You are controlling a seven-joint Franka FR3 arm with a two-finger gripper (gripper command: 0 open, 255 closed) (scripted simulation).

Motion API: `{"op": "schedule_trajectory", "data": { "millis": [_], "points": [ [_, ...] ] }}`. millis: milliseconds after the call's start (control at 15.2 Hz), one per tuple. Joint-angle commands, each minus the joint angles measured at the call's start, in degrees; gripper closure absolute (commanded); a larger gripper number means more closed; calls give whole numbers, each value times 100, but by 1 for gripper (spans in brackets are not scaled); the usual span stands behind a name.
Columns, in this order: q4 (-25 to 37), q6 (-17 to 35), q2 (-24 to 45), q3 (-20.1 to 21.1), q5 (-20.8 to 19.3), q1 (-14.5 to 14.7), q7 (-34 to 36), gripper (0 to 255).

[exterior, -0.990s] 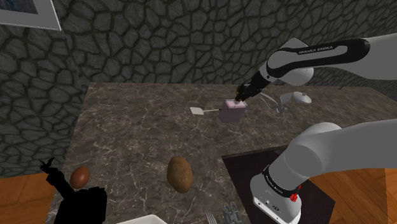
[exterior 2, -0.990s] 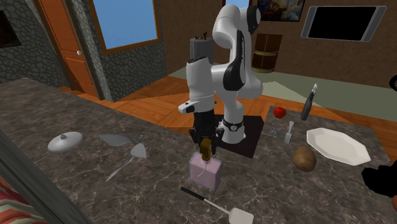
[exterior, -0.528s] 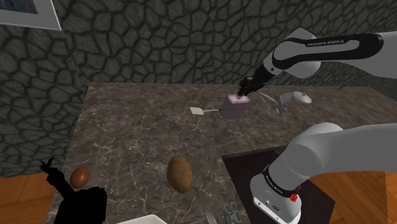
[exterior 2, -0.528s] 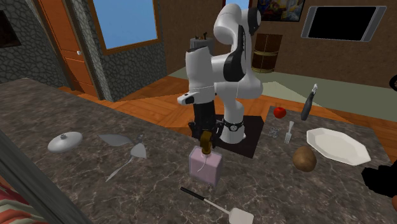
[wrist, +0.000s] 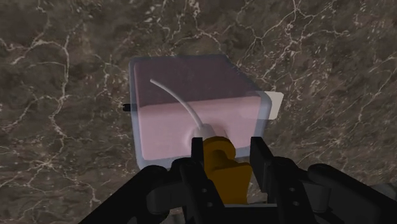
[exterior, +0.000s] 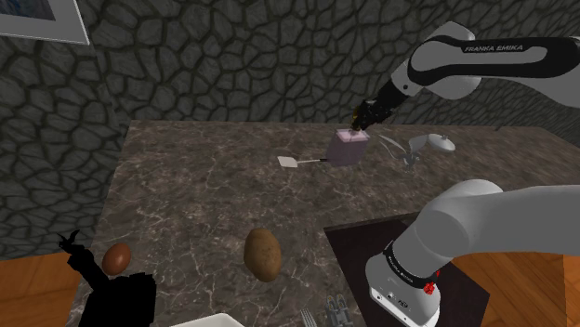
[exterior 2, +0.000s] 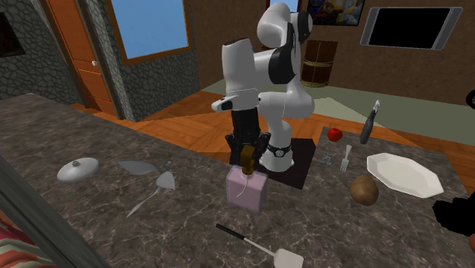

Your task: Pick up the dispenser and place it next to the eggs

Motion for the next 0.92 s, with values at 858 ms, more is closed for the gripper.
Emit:
{"op": "schedule_trajectory", "data": {
  "millis": [858],
  "points": [
    [1018,-1199,-203,220,25,13,260,255]
  ]
}}
